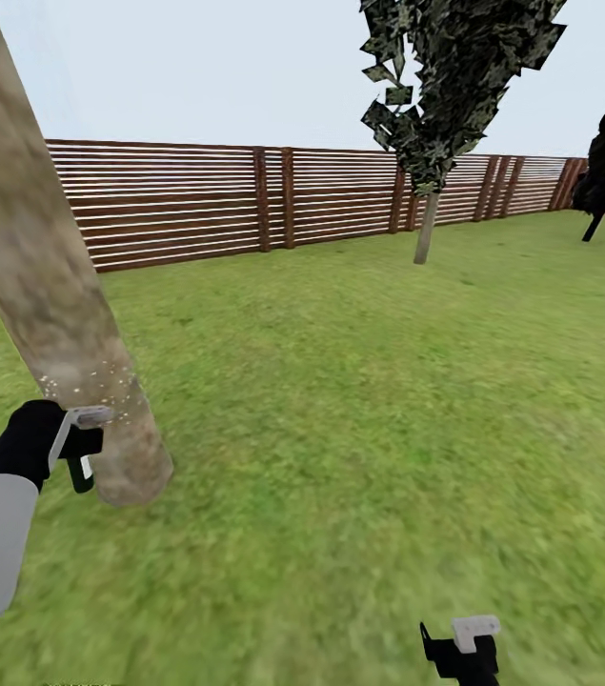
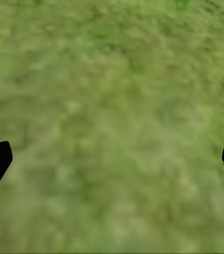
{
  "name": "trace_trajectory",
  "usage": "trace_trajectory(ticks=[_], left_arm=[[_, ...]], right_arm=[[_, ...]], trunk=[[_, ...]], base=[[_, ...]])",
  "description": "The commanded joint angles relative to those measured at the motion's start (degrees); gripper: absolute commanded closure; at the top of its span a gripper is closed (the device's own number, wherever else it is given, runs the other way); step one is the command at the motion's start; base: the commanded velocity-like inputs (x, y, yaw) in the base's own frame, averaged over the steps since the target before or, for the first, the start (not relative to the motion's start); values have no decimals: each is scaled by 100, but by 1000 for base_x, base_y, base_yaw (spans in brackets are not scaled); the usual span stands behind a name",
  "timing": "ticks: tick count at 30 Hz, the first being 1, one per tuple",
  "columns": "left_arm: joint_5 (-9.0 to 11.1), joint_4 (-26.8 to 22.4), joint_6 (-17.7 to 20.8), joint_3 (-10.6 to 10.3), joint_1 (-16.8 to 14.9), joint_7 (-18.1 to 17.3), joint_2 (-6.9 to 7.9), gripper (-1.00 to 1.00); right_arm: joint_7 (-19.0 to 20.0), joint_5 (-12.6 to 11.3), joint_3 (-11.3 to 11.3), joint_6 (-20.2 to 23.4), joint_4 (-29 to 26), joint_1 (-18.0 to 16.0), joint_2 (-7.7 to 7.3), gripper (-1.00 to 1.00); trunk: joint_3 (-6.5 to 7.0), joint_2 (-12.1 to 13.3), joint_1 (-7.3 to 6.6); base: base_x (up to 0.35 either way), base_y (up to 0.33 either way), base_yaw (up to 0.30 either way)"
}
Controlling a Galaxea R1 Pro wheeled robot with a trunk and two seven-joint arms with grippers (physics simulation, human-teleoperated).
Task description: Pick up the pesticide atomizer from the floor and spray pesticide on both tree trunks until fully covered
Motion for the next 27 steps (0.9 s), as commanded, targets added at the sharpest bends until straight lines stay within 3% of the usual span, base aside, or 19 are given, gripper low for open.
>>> trace_trajectory(ticks=[1,5,9,15,17,19,20,22,23,24,25,26,27], left_arm=[[-63,-6,20,13,0,-53,-3,100],[-55,43,-12,48,132,-57,15,100],[-43,13,-106,72,913,-62,41,100],[-16,85,-664,74,1395,-79,20,100],[-9,95,-1000,68,1599,-98,-11,100],[-36,98,-1744,17,1997,-364,-112,100],[-78,99,-2176,-89,2210,-636,-169,100],[-190,100,-3355,-695,2661,-1483,-204,100],[-239,100,-3843,-1005,2851,-1850,-194,100],[-391,109,-4509,-1492,3026,-2388,-181,100],[-840,225,-5050,-2119,3125,-3071,-219,100],[-1016,250,-5118,-2275,3138,-3254,-237,100],[-1245,263,-5186,-2546,3143,-3658,-276,100]], right_arm=[[-33,62,-25,-15,7,-1,-1,-100],[-35,62,-25,-15,3,-1,0,-100],[-36,62,-25,-15,4,-2,-1,-100],[-37,58,-32,-15,0,-2,-1,-100],[-39,56,-32,-15,-23,-4,-1,-100],[-23,91,-9,2,-47,-4,-1,-100],[-14,222,103,31,-64,-5,2,-100],[43,960,694,83,-421,-6,6,-100],[129,1222,833,91,-608,-6,12,-100],[561,1539,923,154,-806,-6,18,-100],[2110,1990,975,550,-1287,-6,10,-100],[2609,2053,980,696,-1550,-6,9,-100],[3452,2112,984,877,-1989,-6,8,-100]], trunk=[[-5,-2,1],[-5,-2,1],[-5,-2,1],[-5,-2,1],[-5,-2,1],[-5,-2,1],[-5,-2,1],[-5,-2,1],[-5,-2,1],[-5,-2,1],[-5,-2,1],[-5,-2,1],[-5,-2,1]], base=[[163,-253,275],[116,-259,276],[10,-273,275],[-174,-214,204],[-296,-133,24],[-303,-127,6],[-305,-122,2],[-242,-75,1],[-95,-27,0],[-39,-11,0],[-7,-2,0],[-3,-1,0],[0,0,0]])
